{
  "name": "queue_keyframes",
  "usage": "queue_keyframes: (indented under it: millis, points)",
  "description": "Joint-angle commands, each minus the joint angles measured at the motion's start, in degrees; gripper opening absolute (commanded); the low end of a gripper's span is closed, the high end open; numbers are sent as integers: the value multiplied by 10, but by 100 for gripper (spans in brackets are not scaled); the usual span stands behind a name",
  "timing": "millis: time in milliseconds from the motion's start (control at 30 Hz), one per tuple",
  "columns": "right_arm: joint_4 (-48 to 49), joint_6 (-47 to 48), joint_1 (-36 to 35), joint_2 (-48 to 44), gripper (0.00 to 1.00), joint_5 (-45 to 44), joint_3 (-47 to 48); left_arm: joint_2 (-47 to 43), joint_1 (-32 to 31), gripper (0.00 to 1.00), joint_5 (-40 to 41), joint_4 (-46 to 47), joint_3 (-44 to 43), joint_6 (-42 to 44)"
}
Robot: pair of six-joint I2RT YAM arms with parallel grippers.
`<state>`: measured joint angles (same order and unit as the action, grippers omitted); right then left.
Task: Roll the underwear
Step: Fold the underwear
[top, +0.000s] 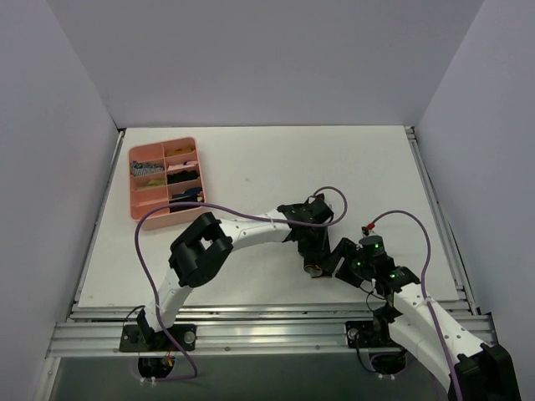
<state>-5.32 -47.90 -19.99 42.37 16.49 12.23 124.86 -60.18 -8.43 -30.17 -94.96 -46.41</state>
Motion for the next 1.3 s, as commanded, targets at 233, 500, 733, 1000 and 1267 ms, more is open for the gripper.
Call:
queue_keyframes:
  millis: [233, 500, 733, 1000, 1267]
  points:
    - [69, -15, -18, 13, 69, -17, 5, 25, 10, 6, -55, -7, -32, -23]
    - [77, -18, -35, 41, 71, -41, 4, 30, 16, 21, -84, -5, -38, -39]
    - [58, -29, -36, 85, 62, -88, 15, 24, 17, 31, -90, -12, -43, -45]
    - [31, -63, -37, 79, 36, -113, 10, 5, 26, 40, -86, -19, -49, -52]
    - [48, -84, -37, 80, 24, -110, 4, -13, 56, 47, -100, -15, -60, -56]
